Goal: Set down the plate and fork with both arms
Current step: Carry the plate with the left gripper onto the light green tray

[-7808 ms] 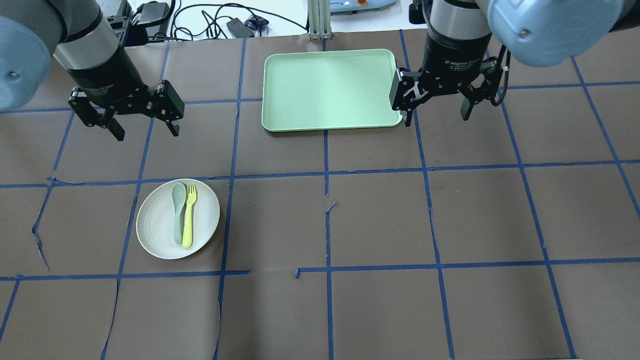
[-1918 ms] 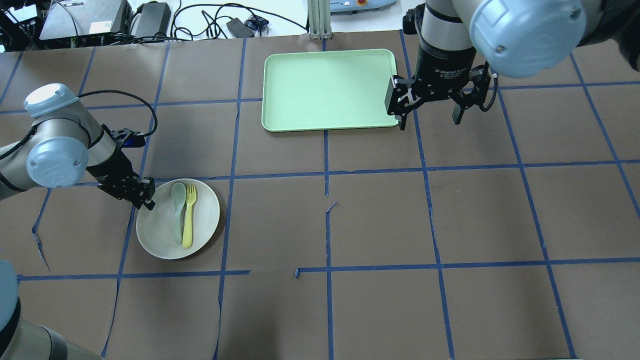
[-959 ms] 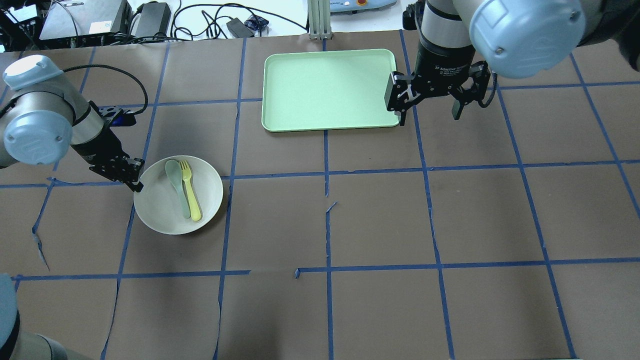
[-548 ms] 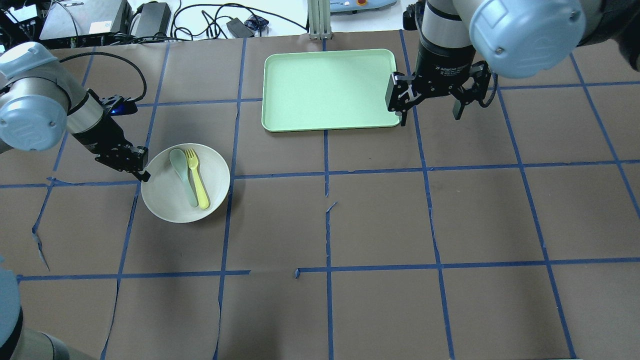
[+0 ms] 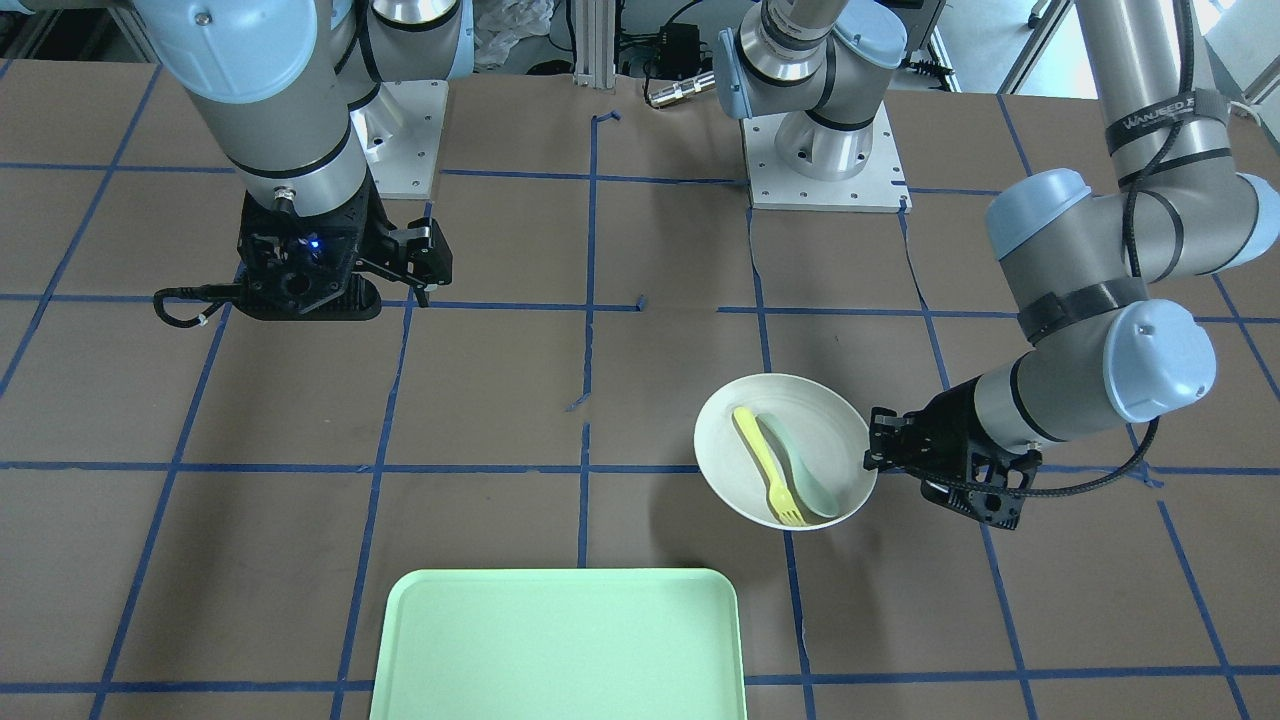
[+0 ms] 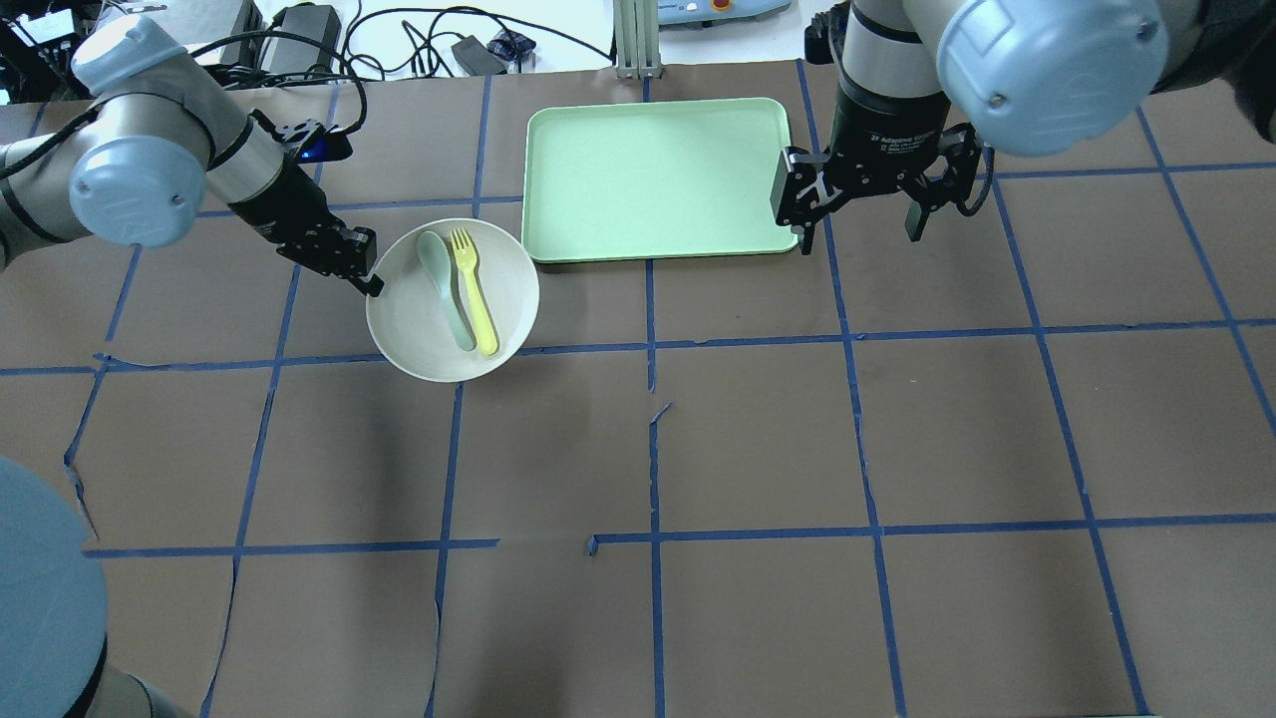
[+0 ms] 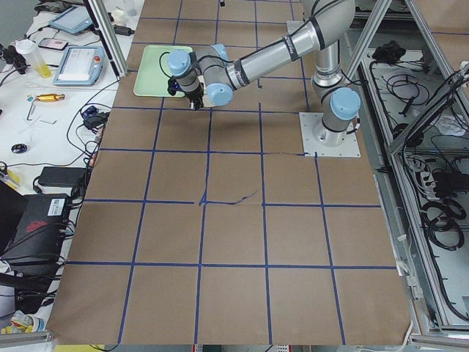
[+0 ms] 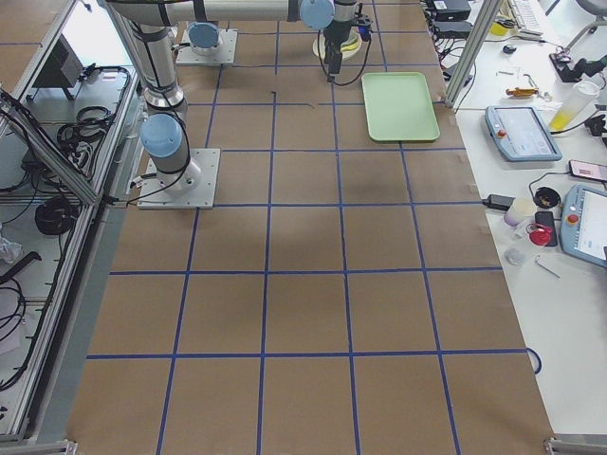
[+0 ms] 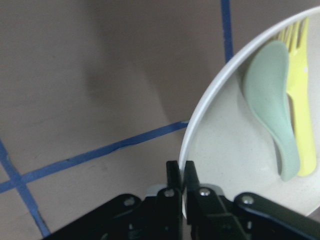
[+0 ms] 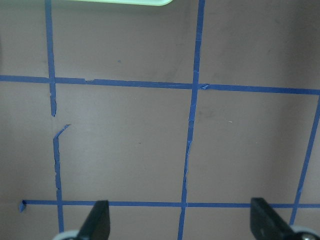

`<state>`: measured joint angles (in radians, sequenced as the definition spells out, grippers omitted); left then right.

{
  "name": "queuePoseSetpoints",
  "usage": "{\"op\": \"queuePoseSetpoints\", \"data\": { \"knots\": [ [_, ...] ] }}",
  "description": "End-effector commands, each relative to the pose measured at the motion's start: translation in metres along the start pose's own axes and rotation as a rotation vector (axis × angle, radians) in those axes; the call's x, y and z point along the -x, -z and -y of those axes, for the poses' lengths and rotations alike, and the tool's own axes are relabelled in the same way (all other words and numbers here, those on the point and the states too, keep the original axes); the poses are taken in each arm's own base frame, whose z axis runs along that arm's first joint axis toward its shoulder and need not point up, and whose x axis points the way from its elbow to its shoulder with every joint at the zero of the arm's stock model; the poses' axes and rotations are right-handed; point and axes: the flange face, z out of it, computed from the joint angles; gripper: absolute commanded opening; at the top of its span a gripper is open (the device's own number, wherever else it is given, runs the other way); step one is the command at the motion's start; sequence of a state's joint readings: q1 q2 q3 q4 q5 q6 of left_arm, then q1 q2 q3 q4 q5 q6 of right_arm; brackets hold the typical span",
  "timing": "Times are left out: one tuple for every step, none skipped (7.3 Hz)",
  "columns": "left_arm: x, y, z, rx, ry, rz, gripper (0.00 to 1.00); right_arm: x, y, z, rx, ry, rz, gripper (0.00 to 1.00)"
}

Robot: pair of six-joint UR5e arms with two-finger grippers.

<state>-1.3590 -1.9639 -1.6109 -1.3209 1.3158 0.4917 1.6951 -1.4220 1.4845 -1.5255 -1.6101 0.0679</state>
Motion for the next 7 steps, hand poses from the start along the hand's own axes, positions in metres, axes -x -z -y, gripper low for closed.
{"op": "queuePoseSetpoints", "data": {
  "knots": [
    [-0.03, -0.004, 0.045, -0.019, 0.015, 0.004, 0.0, 0.0, -0.001, 0.0, 0.004, 0.002, 0.004, 1.0],
    [-0.036, -0.012, 0.067, -0.02, 0.037, 0.008, 0.0, 0.001, -0.001, -0.001, 0.009, 0.002, 0.006, 1.0],
    [-0.045, -0.016, 0.092, -0.023, 0.045, 0.017, 0.0, 0.002, -0.001, -0.001, 0.011, 0.002, 0.008, 1.0],
    [-0.056, -0.023, 0.113, -0.027, 0.076, 0.025, 0.0, 0.002, -0.002, -0.001, 0.012, 0.002, 0.008, 1.0],
    [-0.06, -0.031, 0.13, -0.03, 0.095, 0.03, 0.0, 0.002, -0.001, -0.002, 0.012, 0.004, 0.007, 1.0],
    [-0.068, -0.032, 0.148, -0.037, 0.121, 0.036, 0.0, 0.003, -0.001, -0.003, 0.014, 0.005, 0.007, 1.0],
    [-0.076, -0.032, 0.165, -0.026, 0.15, 0.038, 0.0, 0.004, -0.004, -0.004, 0.02, 0.007, 0.007, 1.0]
  ]
}}
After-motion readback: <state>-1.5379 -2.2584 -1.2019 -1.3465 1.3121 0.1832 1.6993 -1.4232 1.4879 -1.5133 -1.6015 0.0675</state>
